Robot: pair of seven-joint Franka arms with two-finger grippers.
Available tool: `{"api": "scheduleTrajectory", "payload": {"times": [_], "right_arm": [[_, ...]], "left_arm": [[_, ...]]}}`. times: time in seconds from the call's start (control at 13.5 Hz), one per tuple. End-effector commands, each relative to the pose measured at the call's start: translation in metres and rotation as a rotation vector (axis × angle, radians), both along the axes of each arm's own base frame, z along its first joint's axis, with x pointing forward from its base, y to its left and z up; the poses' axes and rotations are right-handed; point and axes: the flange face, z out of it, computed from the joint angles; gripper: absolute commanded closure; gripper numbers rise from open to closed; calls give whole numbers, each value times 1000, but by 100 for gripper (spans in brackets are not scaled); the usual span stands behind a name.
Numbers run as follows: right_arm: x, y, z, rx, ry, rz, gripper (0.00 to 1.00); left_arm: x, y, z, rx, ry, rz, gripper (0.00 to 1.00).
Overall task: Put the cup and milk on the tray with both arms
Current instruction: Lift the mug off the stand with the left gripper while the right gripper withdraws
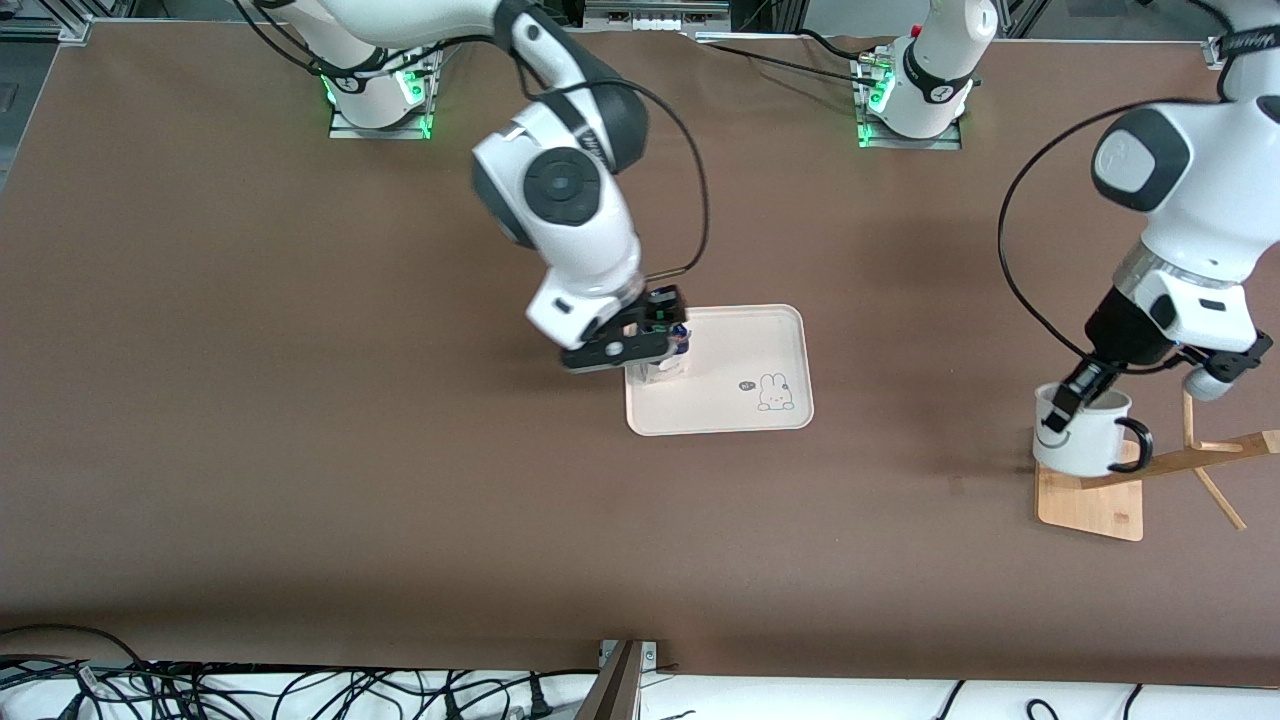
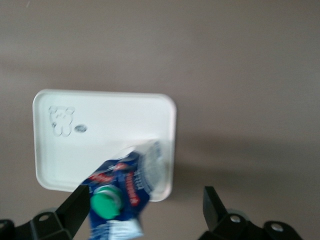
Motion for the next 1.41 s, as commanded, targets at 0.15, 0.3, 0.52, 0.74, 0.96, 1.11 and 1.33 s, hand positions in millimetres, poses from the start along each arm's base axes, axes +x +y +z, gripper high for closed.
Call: {"api": "scheduleTrajectory", "payload": {"times": [0.15,0.3,0.52,0.74,0.96,1.11,1.33], "right_arm": [[51,-156,81,50,70,-103,0],[51,-213,101,22,121,-98,0],[35,-276,124,-6,109,-99,0],[12,-335,129,-21,110,-72,0],[-13,-386,134,-60,83,-64,0],[-30,-396,138,-69,75,-50,0],[-48,-402,137,-125,51,-38,0]], "left_arm": [[-8,-48,65,164,179,-176,100],[-20,-66,76,176,290,-213,100],[-36,-83,96,205,409,-254,100],[-57,-108,108,219,573,-369,100],[-75,-138,105,232,644,-432,100],[-81,-145,101,232,688,-454,100],[-66,-194,54,221,760,-535,100]]}}
